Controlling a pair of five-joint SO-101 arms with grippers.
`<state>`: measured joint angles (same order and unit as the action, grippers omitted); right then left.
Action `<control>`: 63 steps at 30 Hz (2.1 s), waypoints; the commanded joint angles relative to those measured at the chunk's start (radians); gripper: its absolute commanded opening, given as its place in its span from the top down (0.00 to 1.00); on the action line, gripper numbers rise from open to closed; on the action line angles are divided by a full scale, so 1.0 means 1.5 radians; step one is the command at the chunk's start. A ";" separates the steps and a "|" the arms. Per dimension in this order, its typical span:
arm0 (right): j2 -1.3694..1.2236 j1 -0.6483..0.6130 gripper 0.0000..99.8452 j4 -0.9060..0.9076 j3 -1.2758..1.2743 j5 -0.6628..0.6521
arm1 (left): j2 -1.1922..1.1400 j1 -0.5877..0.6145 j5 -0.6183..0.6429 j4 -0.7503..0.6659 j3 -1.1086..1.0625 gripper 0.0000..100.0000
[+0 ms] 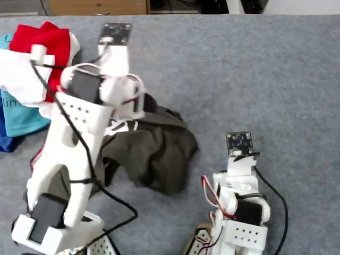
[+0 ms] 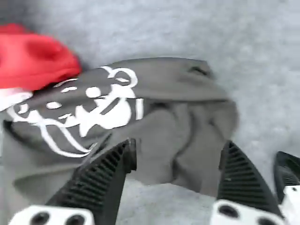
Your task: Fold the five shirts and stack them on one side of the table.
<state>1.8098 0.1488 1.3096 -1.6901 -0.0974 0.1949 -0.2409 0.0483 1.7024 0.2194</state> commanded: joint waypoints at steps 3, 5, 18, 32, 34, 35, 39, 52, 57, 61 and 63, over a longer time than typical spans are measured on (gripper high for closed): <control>0.058 -0.003 0.99 0.004 0.001 0.006 | 0.008 0.081 -0.043 0.008 -0.037 0.71; 0.058 -0.003 0.99 0.004 0.001 0.006 | 0.007 0.111 -0.047 0.008 -0.050 0.71; 0.058 -0.003 0.99 0.004 0.001 0.006 | -0.001 0.274 -0.065 -0.219 -0.445 0.71; 0.058 -0.003 0.99 0.004 0.001 0.006 | -0.046 0.280 -0.002 -0.381 -0.516 0.70; 0.058 -0.003 0.99 0.004 0.001 0.006 | -0.100 0.280 0.008 -0.378 -0.478 0.70; 0.058 -0.003 0.99 0.004 0.001 0.006 | -0.133 0.280 0.012 -0.375 -0.454 0.71; 0.058 -0.003 0.99 0.004 0.001 0.006 | -0.287 0.274 0.025 -0.373 -0.353 0.71; 0.058 -0.003 0.99 0.004 0.001 0.006 | -0.585 0.177 -0.014 -0.160 -0.013 0.98; 0.058 -0.003 0.99 0.004 0.001 0.006 | -0.598 0.175 -0.017 -0.152 0.025 0.98; 0.058 -0.003 0.99 0.004 0.001 0.006 | -0.575 0.170 -0.017 -0.128 0.079 0.98; 0.058 -0.003 0.99 0.004 0.001 0.006 | -0.546 0.148 -0.017 -0.100 0.110 0.98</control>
<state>1.8098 0.1488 1.3096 -1.6901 -0.0974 -0.6659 0.0123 0.0299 1.5259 0.3069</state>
